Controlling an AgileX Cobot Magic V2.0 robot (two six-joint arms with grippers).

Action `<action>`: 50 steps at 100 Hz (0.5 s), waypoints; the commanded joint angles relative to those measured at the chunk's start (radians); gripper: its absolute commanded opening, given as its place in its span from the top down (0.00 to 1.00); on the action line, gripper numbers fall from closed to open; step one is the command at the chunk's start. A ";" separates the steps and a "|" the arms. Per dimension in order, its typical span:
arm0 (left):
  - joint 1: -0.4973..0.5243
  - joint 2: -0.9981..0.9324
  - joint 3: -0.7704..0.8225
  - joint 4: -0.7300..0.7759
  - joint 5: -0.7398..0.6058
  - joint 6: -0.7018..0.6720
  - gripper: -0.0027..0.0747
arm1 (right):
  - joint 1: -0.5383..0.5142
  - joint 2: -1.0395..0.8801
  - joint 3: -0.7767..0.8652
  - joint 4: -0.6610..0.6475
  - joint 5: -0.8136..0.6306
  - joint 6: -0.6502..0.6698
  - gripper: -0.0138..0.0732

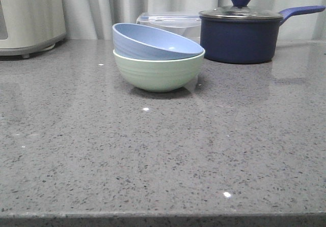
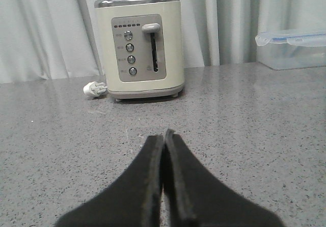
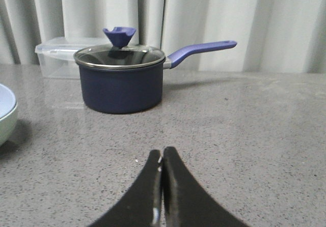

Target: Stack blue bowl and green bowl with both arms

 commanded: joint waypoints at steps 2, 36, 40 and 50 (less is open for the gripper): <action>0.002 -0.034 0.040 -0.009 -0.071 -0.005 0.99 | -0.007 -0.043 0.030 -0.013 -0.121 -0.005 0.85; 0.002 -0.034 0.040 -0.009 -0.071 -0.005 0.99 | -0.007 -0.120 0.131 0.000 -0.024 -0.005 0.85; 0.002 -0.034 0.040 -0.009 -0.071 -0.005 0.99 | -0.007 -0.120 0.131 0.000 -0.022 -0.005 0.85; 0.002 -0.034 0.040 -0.009 -0.071 -0.005 0.99 | -0.007 -0.120 0.131 0.000 -0.030 -0.005 0.85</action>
